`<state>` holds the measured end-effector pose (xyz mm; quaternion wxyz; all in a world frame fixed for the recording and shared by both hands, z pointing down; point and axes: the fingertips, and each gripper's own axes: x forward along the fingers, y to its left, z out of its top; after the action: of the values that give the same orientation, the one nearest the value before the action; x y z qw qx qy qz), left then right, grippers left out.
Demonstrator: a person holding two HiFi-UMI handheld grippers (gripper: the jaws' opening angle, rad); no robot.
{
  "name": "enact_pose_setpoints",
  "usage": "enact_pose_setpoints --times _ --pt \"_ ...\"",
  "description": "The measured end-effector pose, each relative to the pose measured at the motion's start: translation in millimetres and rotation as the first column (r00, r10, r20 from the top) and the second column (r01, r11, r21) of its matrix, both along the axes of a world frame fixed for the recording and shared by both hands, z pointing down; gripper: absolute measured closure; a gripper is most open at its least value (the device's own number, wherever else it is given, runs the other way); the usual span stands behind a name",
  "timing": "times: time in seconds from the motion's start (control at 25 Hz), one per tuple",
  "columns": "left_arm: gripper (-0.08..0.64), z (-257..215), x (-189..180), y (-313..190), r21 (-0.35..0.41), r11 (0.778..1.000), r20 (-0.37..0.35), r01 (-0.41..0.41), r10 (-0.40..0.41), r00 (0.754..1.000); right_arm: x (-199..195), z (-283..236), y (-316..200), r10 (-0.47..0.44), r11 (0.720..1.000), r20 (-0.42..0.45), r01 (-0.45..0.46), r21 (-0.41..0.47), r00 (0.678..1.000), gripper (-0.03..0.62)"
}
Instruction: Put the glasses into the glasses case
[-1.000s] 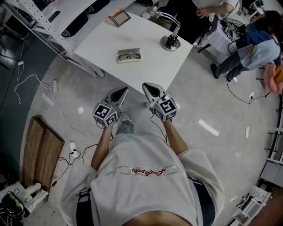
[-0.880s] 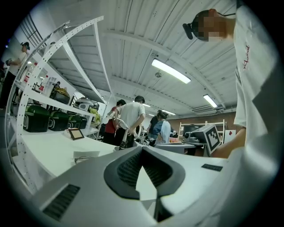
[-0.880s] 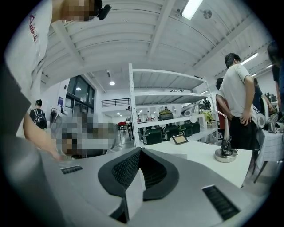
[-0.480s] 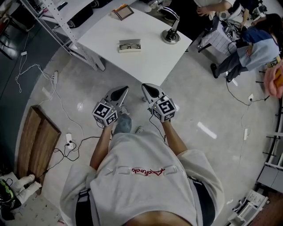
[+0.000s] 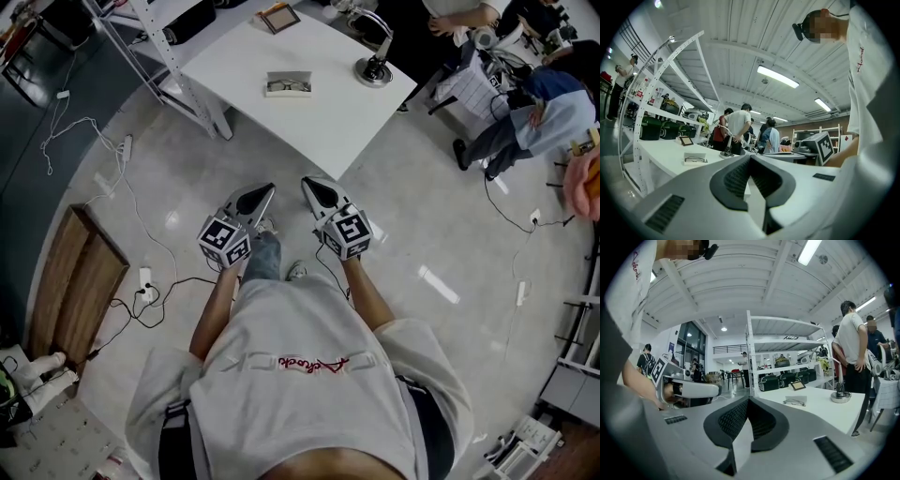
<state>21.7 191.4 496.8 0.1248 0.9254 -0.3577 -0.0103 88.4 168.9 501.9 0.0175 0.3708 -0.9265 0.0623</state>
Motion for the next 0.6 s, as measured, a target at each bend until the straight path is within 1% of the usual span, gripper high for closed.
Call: enact_pose_setpoints --times 0.28,0.6 --pt "0.546 1 -7 18 0.010 1.000 -0.003 0.014 -0.014 1.000 -4 4 19 -0.006 1.000 0.004 0.006 -0.004 1.000 0.592" --pt "0.546 3 -5 32 0.015 1.000 -0.004 0.006 -0.006 1.000 -6 3 30 -0.007 1.000 -0.001 0.007 0.007 1.000 0.592"
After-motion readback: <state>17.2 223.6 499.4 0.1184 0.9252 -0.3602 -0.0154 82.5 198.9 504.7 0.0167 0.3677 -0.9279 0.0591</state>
